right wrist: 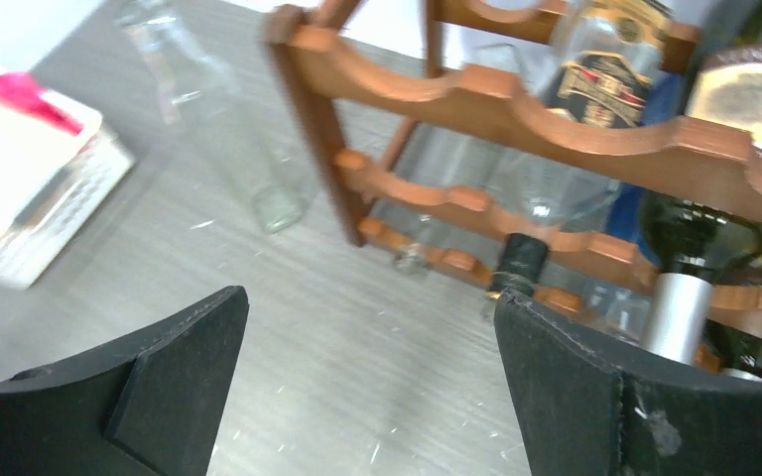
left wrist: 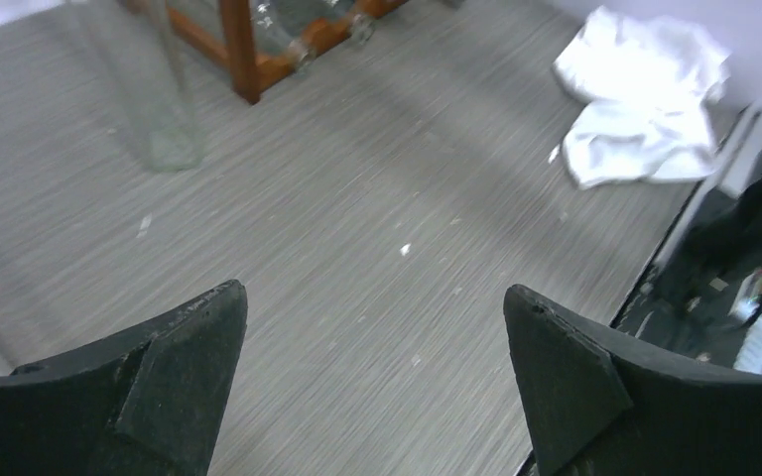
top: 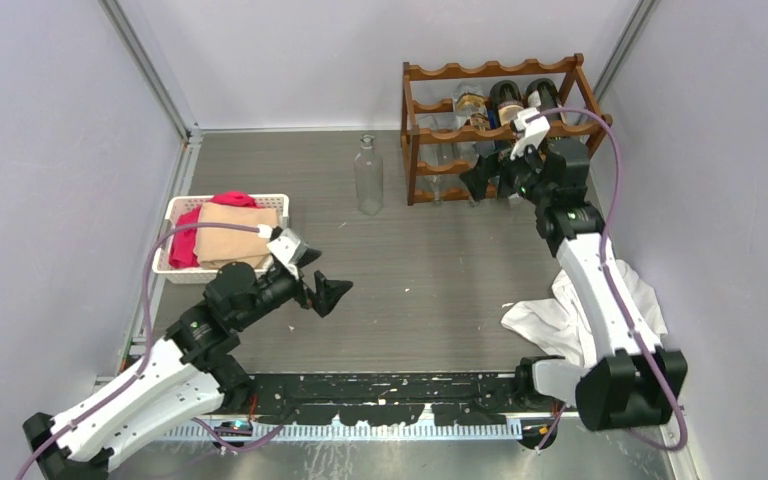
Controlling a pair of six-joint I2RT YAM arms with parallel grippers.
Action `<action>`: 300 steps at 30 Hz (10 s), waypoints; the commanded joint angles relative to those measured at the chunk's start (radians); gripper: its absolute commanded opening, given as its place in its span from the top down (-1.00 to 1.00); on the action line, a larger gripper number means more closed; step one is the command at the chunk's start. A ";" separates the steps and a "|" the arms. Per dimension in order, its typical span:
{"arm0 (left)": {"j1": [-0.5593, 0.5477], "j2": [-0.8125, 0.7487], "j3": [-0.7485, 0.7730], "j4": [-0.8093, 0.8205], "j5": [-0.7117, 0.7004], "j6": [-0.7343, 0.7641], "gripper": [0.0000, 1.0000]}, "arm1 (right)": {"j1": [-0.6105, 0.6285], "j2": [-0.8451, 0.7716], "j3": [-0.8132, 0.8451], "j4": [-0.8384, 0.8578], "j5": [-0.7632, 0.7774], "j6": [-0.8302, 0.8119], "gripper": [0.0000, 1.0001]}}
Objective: Put the wine bottle on the wine rack
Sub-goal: Place the wine bottle in the wine rack, then pick up the wine bottle from the center of the board.
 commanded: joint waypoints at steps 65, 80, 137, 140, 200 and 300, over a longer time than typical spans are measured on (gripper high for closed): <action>0.322 1.416 0.266 1.581 0.105 0.116 1.00 | -0.152 -0.144 -0.036 -0.382 -0.337 -0.204 -1.00; 0.275 0.736 0.002 0.993 0.535 0.202 1.00 | -0.172 -0.151 0.059 -0.660 -0.607 -0.495 -1.00; -0.076 0.660 0.267 0.121 0.525 0.417 1.00 | 0.584 0.016 0.245 -0.973 -0.246 -0.861 -0.08; -0.077 0.659 0.259 0.138 0.524 0.402 1.00 | 0.591 0.023 0.248 -0.982 -0.259 -0.865 0.44; -0.096 1.127 -0.232 1.580 0.066 0.561 -0.79 | 0.030 0.042 -0.090 -0.470 -0.617 -0.209 0.98; -0.007 0.633 0.006 0.340 0.516 0.561 1.00 | 0.209 -0.114 -0.143 -0.892 -0.367 -1.282 -0.68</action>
